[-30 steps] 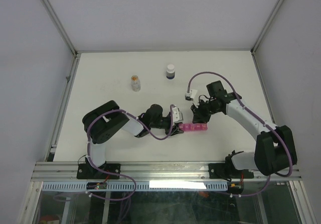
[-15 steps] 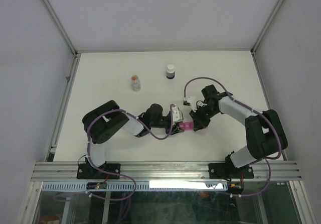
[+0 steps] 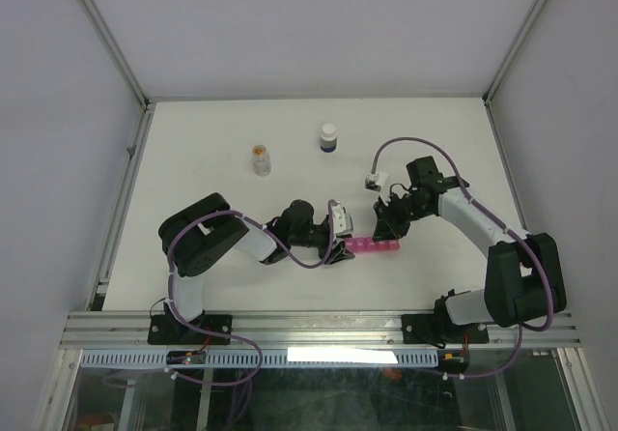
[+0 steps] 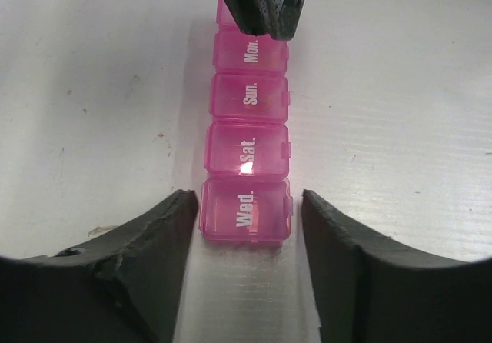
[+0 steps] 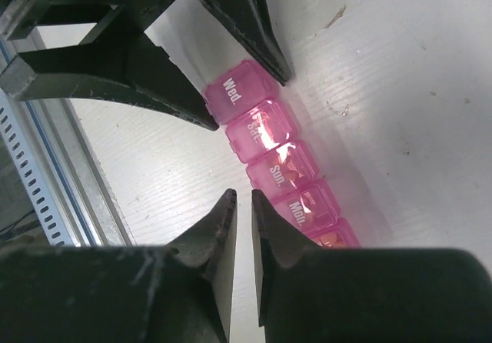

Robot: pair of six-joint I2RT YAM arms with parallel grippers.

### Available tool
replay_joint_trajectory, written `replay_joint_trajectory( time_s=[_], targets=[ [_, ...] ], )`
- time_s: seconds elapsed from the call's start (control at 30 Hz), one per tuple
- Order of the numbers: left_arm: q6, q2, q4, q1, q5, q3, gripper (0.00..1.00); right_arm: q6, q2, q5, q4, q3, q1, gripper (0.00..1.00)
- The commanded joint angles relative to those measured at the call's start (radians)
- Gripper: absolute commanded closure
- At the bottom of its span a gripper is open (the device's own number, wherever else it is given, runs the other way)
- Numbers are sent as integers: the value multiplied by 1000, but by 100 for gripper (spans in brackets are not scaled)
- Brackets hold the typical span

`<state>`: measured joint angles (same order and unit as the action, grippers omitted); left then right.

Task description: Sort the pills into containers

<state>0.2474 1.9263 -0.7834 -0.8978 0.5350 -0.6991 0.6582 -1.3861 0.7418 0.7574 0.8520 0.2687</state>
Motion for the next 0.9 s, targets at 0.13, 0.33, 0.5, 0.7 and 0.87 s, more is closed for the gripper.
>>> replay_joint_trajectory(
  time_s=[0.13,0.33,0.5,0.7,0.87],
  targets=[
    [-31,-49,-118,-7,3,39,24,17,60,59,-6,24,-24,84],
    [-26,-67,-114,-7,-4,55,23,18,66,64,-4,26,-26,83],
    [-40,-95,-152,-7,-3,86,24,18,69,73,-6,23,-28,83],
    [-12,-70,-217,-7,-18,109,28,-28,43,103,-50,11,21,83],
    [-5,-40,-226,-7,-22,101,42,-166,-34,132,-148,33,83,83]
  ],
)
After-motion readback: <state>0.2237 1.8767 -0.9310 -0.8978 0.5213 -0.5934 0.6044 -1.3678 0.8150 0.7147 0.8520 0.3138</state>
